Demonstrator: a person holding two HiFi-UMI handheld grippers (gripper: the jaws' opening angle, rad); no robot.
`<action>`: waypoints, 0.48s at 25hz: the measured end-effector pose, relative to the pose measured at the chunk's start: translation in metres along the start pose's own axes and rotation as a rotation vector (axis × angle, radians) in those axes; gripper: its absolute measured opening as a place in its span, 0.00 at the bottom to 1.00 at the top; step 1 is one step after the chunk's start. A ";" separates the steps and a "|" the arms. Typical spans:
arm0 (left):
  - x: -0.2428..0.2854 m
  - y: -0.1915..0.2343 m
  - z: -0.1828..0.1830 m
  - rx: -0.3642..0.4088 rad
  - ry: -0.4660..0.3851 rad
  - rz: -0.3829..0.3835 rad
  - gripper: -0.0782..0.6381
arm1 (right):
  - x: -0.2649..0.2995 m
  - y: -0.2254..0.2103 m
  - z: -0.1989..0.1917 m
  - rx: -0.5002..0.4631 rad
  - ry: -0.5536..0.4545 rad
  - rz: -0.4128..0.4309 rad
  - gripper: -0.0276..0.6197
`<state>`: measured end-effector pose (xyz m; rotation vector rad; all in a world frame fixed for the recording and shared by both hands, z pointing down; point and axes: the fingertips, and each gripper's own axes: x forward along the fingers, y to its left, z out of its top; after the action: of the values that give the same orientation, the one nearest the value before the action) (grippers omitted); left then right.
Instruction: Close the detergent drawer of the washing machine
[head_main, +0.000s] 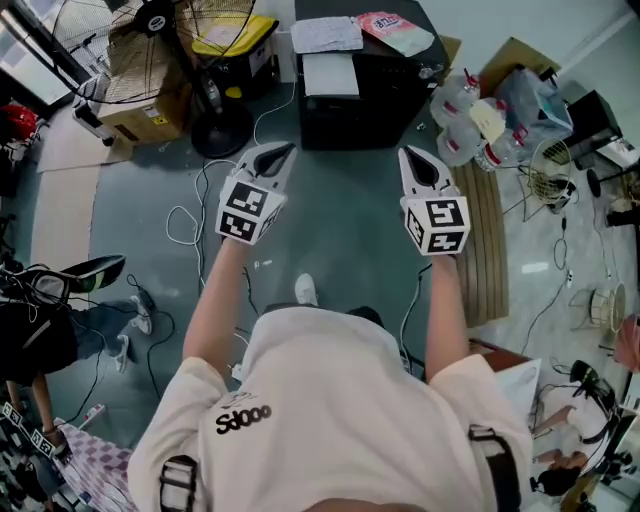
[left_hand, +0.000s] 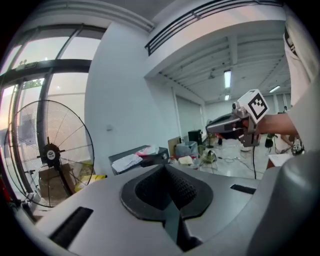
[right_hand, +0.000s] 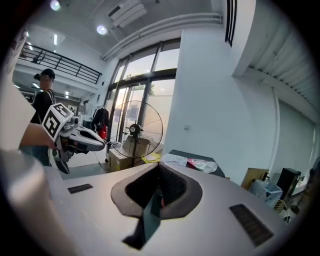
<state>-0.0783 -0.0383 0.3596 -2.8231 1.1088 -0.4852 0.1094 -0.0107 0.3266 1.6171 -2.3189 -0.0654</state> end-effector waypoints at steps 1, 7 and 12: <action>0.006 0.009 -0.003 0.011 0.018 -0.010 0.13 | 0.011 -0.001 0.001 0.005 0.001 -0.009 0.04; 0.040 0.039 -0.015 0.037 0.073 -0.059 0.13 | 0.058 -0.006 -0.001 -0.071 -0.004 -0.029 0.04; 0.070 0.055 -0.024 -0.028 0.052 -0.085 0.13 | 0.099 -0.019 -0.018 -0.108 0.051 -0.007 0.04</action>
<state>-0.0736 -0.1247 0.3908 -2.9077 1.0151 -0.5566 0.1008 -0.1066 0.3618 1.5561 -2.2321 -0.1469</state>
